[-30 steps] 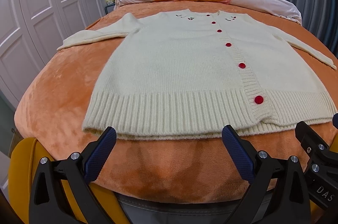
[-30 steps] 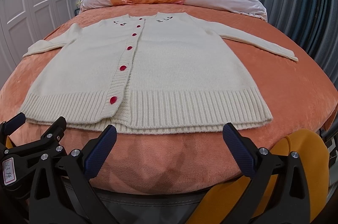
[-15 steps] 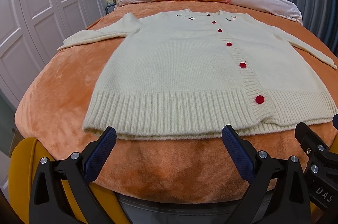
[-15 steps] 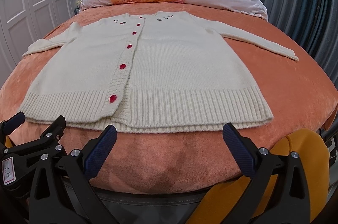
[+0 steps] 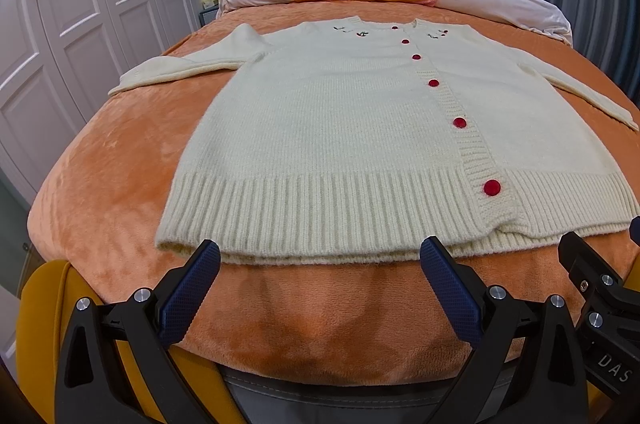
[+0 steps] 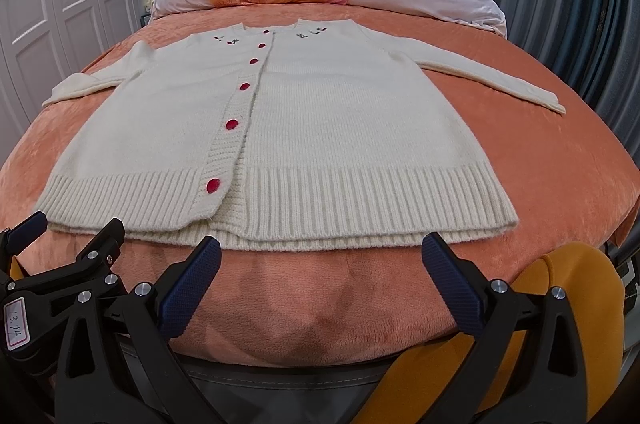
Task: Fold small clothes
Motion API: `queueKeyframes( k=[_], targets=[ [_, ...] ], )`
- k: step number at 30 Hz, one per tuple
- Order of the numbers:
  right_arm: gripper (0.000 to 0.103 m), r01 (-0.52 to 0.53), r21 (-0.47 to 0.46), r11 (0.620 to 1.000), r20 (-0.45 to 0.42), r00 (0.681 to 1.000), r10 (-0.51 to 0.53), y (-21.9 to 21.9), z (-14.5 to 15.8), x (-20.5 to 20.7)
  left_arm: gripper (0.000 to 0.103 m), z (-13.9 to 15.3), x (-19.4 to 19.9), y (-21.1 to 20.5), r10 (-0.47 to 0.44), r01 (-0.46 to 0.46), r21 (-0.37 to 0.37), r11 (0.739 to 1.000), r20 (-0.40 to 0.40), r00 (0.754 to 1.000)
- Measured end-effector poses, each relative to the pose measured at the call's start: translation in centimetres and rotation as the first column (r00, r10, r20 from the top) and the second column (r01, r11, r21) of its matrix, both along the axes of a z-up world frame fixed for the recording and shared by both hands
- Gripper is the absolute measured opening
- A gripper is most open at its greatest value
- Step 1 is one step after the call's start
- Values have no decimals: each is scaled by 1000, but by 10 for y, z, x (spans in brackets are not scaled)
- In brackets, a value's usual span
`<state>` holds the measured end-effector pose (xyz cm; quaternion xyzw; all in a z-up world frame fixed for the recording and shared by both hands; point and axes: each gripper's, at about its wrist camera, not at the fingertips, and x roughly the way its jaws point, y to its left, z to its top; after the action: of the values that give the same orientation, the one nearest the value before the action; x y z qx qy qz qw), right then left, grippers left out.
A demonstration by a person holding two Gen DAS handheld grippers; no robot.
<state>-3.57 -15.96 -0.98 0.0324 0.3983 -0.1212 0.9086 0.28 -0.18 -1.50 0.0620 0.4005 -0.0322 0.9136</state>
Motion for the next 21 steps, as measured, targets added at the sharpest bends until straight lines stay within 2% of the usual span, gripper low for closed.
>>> queueKeyframes(
  k=[3,7,11,14,17,21],
  targets=[
    [98,-4,10,1000,-6,1000,4,-2,-1,1,98,1,1,3,1,-1,-7,1000,-4,1000],
    [98,5,48,999,0,1000,-5,-14,2,5,98,7,4,10,-15,15,-66,998,-3,1000],
    [98,42,112,993,30,998,-46,-54,16,16,98,18,10,16,-5,7,-87,996,17,1000],
    [98,75,156,985,59,995,-85,-106,30,33,98,27,20,23,-1,3,-116,993,17,1000],
    [98,155,177,972,67,983,-169,-174,39,54,98,37,34,30,26,-24,-148,989,14,1000],
    [98,303,283,910,62,941,-332,-286,41,82,98,49,57,35,61,-57,-158,986,18,998]
  ],
)
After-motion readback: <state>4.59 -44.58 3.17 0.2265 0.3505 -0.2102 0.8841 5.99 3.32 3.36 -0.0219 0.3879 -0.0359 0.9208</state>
